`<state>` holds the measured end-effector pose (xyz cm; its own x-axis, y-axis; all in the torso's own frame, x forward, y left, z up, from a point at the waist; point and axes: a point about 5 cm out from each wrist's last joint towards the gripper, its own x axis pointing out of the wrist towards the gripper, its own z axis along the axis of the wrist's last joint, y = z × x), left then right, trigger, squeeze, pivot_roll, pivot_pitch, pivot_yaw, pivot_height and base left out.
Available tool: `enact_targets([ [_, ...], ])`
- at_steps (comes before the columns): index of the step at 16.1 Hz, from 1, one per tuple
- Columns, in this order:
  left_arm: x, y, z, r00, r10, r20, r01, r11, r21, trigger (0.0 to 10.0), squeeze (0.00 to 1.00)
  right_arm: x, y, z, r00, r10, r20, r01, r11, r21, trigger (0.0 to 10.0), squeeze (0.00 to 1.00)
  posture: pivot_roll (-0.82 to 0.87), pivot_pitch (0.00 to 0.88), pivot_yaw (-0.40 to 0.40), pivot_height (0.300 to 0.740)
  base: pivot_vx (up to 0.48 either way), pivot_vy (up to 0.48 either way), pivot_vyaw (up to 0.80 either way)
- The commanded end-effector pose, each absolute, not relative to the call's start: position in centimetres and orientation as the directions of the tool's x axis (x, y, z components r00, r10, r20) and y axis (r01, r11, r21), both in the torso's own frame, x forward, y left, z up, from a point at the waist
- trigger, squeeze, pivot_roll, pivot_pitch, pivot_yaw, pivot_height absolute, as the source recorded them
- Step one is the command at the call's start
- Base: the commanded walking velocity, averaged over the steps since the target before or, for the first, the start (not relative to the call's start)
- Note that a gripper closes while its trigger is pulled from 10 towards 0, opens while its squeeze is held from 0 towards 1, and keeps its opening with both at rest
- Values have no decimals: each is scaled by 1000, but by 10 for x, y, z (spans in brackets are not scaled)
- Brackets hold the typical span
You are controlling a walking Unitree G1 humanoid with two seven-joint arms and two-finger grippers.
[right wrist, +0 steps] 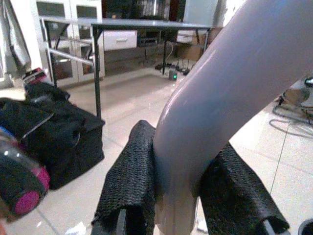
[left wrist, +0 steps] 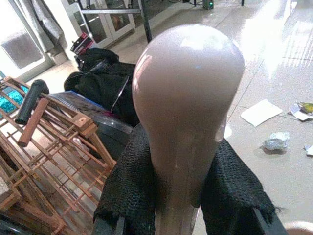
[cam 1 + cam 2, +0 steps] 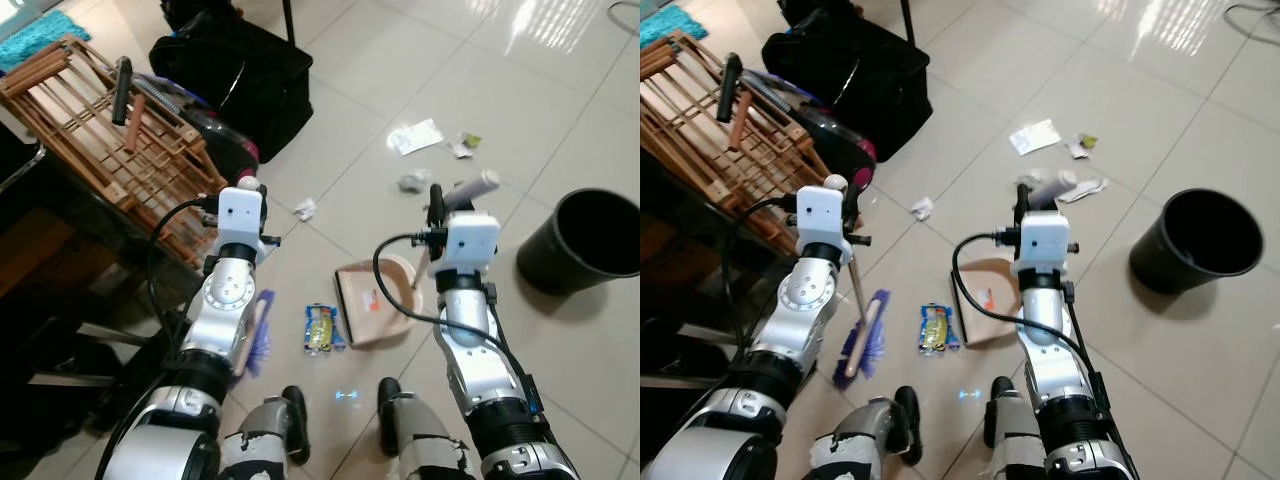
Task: Sweep floor
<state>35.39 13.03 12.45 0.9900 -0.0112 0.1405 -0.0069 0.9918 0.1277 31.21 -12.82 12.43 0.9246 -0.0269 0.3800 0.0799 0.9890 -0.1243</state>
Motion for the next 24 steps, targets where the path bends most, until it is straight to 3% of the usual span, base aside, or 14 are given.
enact_targets([
  [1,348,131,104,998,24,55,-28,997,76,10000,0,309,-121,122,918,-8,397,67,989,-135,10000,0,67,422,100,740,0,0,0],
  [4,348,126,103,999,29,42,-31,999,43,10000,0,307,-119,117,921,-2,391,67,986,-153,10000,0,63,421,105,740,0,0,0],
  [7,354,120,108,997,73,32,-71,995,-75,10000,0,304,-119,111,923,2,384,69,983,-171,10000,0,63,422,108,740,0,0,0],
  [8,359,110,117,997,76,30,-67,972,-224,10000,0,303,-119,107,927,-8,374,78,982,-174,10000,0,68,419,112,740,0,0,0],
  [11,365,100,131,996,72,52,-47,922,-385,10000,0,302,-119,103,931,-30,364,93,983,-159,10000,0,70,417,115,740,0,0,0],
  [17,389,110,187,974,150,171,-26,821,-570,10000,0,302,-117,102,932,-52,358,104,987,-126,10000,0,57,398,107,740,0,0,0],
  [18,392,111,199,968,146,207,2,813,-582,10000,0,302,-117,102,933,-51,356,102,987,-125,10000,0,56,392,104,740,0,0,0],
  [21,396,102,214,962,-38,272,162,878,-451,10000,0,303,-119,101,935,-57,349,103,988,-115,10000,0,50,368,104,740,0,0,0],
  [23,393,109,213,940,-184,286,258,934,-246,10000,0,304,-123,102,936,-68,347,112,988,-107,10000,0,39,332,94,740,0,0,0],
  [24,393,111,213,937,-199,288,267,938,-221,10000,0,304,-124,102,935,-70,346,113,988,-106,10000,0,39,332,94,740,0,0,0],
])
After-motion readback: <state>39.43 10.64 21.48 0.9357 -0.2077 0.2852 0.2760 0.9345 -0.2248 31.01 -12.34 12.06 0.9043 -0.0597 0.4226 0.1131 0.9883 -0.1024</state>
